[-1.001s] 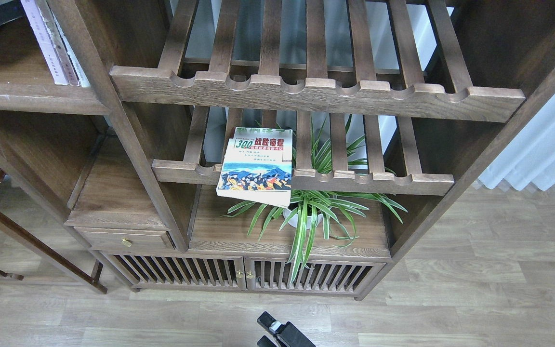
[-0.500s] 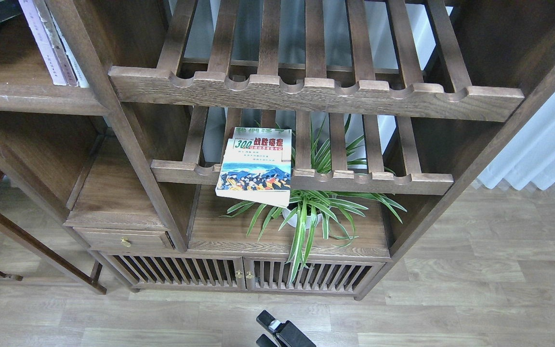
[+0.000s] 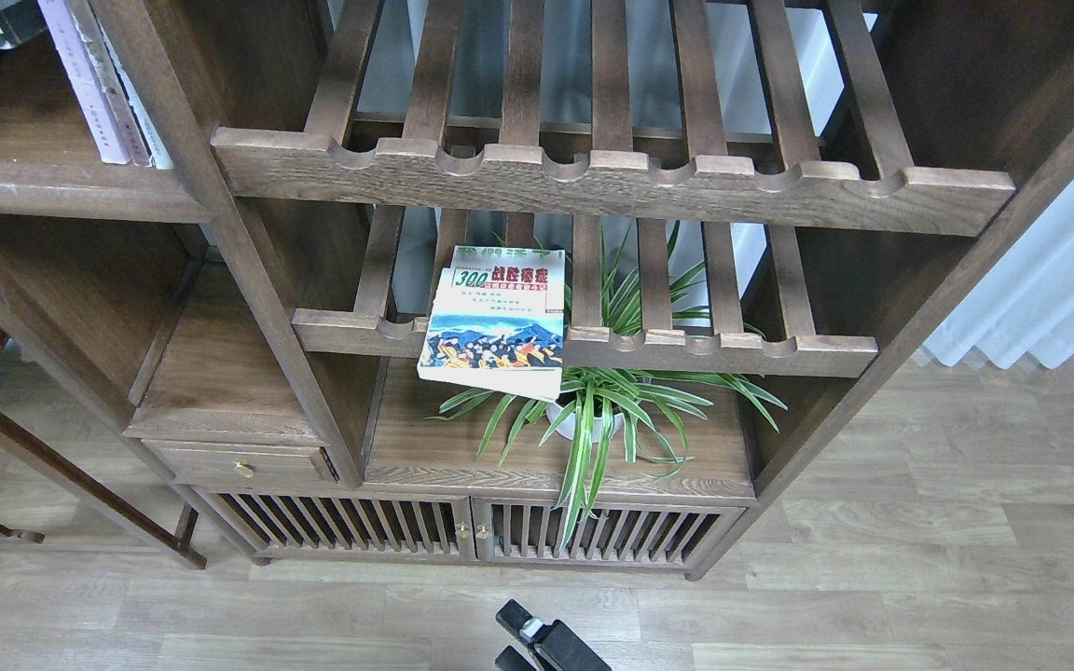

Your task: Organize books on shelf

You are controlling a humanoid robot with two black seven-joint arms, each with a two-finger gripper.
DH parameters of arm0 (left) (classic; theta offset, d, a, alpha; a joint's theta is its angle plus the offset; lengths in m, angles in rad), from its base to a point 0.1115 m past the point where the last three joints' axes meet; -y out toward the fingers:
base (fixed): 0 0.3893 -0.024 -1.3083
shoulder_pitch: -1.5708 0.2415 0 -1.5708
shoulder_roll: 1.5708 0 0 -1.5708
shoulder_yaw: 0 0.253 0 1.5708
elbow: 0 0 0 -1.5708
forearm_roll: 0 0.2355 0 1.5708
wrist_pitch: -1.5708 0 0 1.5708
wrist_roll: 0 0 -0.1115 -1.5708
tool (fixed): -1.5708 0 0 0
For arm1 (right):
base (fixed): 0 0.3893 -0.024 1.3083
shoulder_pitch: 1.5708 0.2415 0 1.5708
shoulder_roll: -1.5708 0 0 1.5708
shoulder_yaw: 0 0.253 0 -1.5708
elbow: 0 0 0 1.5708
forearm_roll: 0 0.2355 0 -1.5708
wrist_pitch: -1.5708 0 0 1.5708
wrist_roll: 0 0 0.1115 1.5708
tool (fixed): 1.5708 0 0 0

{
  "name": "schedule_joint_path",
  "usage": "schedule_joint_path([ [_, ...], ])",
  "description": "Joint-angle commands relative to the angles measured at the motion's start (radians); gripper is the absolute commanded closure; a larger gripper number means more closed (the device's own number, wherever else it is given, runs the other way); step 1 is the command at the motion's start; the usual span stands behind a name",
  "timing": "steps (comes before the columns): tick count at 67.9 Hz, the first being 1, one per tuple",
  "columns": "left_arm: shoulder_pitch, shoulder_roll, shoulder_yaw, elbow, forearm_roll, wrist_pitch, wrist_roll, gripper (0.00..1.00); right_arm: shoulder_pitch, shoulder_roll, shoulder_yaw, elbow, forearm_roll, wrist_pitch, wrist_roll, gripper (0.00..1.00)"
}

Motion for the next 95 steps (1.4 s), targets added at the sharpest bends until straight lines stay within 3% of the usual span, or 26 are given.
schedule_joint_path([
  [1, 0.002, -0.005, 0.02, 0.003, 0.002, 0.0, -0.033, 0.93, 0.001, 0.0, 0.0, 0.001, 0.0, 0.0, 0.0, 0.0],
  [9, 0.012, -0.005, 0.034, 0.005, 0.002, 0.0, -0.05, 0.86, 0.003, 0.002, 0.0, 0.001, 0.002, 0.0, 0.001, 0.0],
  [12, 0.015, -0.006, 0.035, 0.003, -0.004, 0.0, -0.052, 0.75, 0.003, 0.002, 0.0, 0.001, 0.0, 0.0, 0.001, 0.0],
  [16, 0.017, -0.014, 0.038, 0.005, -0.008, 0.0, -0.05, 0.52, 0.003, 0.002, 0.0, 0.001, 0.0, 0.0, 0.0, 0.0],
  [23, 0.02, -0.031, 0.037, 0.005, -0.029, 0.0, -0.052, 0.4, 0.006, 0.002, 0.001, 0.003, 0.0, 0.0, 0.0, 0.0],
  [57, 0.048, -0.022, 0.015, -0.015, -0.185, 0.0, -0.052, 0.37, 0.008, 0.002, 0.02, 0.004, 0.002, 0.0, 0.002, 0.0],
  [69, 0.071, -0.008, -0.067, -0.055, -0.213, 0.0, -0.05, 0.37, 0.02, 0.002, 0.023, 0.004, 0.006, 0.0, 0.002, 0.0],
  [86, 0.222, 0.047, -0.149, -0.164, -0.265, 0.0, -0.039, 0.37, 0.034, 0.002, 0.077, 0.003, 0.008, 0.0, 0.004, 0.0],
  [95, 0.357, 0.083, -0.182, -0.281, -0.334, 0.0, -0.038, 0.37, 0.034, 0.002, 0.087, 0.003, 0.006, 0.0, 0.011, 0.0],
])
